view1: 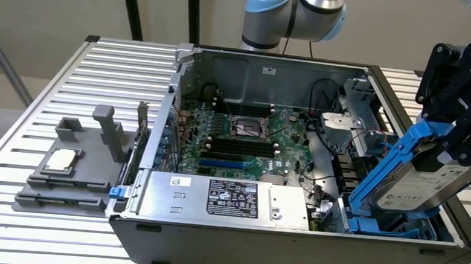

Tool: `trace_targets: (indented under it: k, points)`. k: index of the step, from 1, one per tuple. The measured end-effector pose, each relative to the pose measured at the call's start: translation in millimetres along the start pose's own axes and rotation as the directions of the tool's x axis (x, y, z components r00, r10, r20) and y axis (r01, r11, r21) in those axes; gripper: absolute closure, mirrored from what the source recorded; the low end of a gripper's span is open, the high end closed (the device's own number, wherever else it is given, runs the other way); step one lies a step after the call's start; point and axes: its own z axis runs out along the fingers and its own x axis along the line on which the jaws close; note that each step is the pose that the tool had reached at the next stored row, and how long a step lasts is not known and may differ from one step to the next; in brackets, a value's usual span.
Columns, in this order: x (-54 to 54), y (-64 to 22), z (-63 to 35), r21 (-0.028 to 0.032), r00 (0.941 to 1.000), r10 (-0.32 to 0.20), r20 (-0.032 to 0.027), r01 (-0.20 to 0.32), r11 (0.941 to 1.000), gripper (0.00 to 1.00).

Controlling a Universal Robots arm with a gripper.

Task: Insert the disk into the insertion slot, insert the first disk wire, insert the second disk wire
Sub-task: 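Insert the disk into the insertion slot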

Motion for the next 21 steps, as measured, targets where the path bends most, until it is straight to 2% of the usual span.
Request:
trace_targets:
  k: [2,7,21]
  points:
    - [0.6,0.0,1.0,0.0002,1.0000,0.000,0.0050,0.000,1.0000,0.67]
    - [1.3,0.0,3.1,0.0003,0.9999,-0.001,0.0117,0.001,1.0000,0.67]
    - [4.5,-0.1,7.6,0.0006,0.9998,-0.001,0.0222,0.001,1.0000,0.67]
